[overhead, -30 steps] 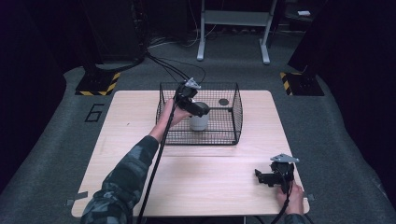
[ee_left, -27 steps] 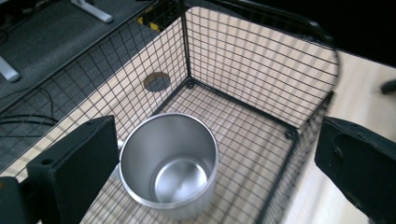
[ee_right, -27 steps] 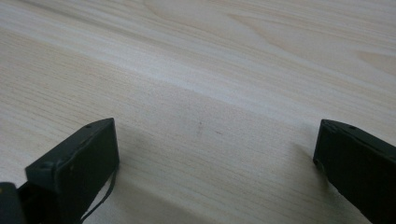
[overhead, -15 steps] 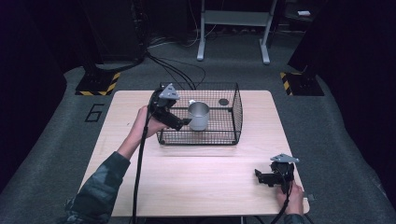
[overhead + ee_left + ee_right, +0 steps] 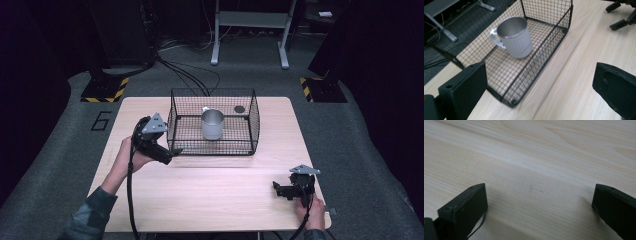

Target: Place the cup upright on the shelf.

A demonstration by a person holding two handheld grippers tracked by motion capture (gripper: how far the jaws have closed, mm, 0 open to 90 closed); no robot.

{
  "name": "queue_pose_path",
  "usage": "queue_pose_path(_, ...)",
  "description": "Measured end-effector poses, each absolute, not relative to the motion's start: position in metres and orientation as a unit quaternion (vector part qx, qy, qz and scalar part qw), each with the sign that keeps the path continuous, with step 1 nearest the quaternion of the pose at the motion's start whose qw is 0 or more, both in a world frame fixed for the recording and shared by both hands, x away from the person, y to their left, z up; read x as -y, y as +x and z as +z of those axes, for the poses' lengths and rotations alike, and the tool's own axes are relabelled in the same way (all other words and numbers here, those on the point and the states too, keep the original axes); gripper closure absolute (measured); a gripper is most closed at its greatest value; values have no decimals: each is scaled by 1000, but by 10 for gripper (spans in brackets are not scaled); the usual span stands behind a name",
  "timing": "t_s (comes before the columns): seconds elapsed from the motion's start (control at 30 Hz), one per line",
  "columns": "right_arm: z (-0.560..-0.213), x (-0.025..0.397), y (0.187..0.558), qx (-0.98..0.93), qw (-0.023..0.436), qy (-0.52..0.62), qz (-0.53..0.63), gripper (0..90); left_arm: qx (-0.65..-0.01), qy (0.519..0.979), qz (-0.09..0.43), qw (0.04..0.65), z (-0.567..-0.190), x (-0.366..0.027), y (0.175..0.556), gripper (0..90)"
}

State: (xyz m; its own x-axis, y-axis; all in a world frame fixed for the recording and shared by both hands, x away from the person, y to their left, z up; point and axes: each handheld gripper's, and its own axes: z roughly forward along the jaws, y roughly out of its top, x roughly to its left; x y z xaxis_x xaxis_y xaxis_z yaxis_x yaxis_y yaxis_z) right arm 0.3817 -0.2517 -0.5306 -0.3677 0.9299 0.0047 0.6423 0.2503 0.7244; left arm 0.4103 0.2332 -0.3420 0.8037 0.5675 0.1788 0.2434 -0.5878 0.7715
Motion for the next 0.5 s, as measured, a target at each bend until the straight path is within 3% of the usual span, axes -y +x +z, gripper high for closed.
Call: queue_pose_path(0.5,-531,252,382,-759,220,517,327,0,-335,846,204,362,-424,-299,363,0)
